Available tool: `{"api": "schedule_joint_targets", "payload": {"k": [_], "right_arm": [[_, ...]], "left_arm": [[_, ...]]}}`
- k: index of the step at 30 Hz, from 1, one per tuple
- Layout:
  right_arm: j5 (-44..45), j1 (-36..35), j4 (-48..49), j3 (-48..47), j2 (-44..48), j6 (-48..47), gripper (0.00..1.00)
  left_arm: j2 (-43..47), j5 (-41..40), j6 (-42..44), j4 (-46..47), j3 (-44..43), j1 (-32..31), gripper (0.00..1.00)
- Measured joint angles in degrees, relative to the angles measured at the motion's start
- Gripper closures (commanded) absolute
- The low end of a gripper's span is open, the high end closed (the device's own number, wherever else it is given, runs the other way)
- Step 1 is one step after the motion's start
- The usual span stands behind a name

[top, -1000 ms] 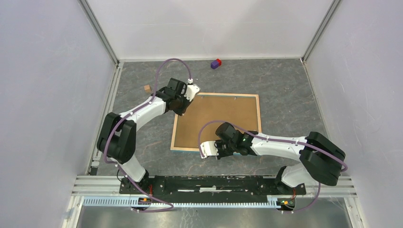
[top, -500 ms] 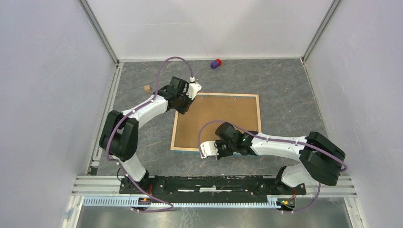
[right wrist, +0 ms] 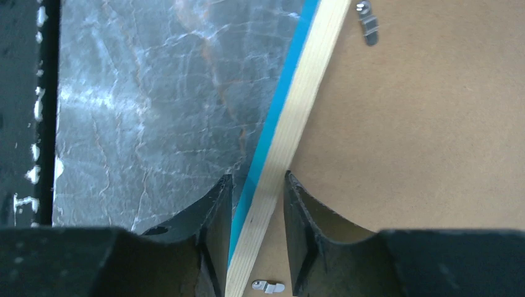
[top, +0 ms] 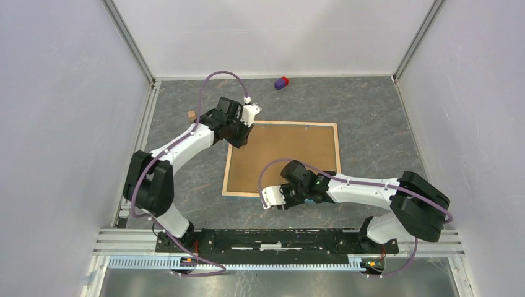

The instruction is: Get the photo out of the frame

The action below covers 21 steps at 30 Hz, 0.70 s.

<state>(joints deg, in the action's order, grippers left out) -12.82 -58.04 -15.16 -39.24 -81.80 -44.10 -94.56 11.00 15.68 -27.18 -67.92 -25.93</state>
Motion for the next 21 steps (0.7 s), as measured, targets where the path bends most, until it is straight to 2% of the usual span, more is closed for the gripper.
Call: {"api": "schedule_joint_targets", "payload": {"k": [2, 4, 8, 14, 21], "right_arm": [[-0.5, -0.07, -0.57, 0.57, 0.66, -0.74, 0.46], [-0.52, 0.2, -1.99, 1.51, 2.16, -0.9, 0.44], [-2.69, 4.07, -6.45, 1.99, 7.74, 0.72, 0.35], [-6.32, 18.84, -6.12, 0.9, 16.72, 8.41, 0.17], [3.37, 34.1, -0.63, 0.87, 21.86, 22.4, 0.16]], "left_arm": [[1.79, 0.33, -0.68, -0.59, 0.0, 0.17, 0.98], [3.78, 1.16, -1.57, -0.87, 0.0, 0.44, 0.98], [6.88, 1.68, -2.84, -1.33, 0.0, 0.74, 0.98], [9.9, 2.23, -3.67, -1.84, 0.07, 1.77, 0.98], [12.55, 3.3, -5.7, -2.25, 0.76, 3.98, 0.98]]}}
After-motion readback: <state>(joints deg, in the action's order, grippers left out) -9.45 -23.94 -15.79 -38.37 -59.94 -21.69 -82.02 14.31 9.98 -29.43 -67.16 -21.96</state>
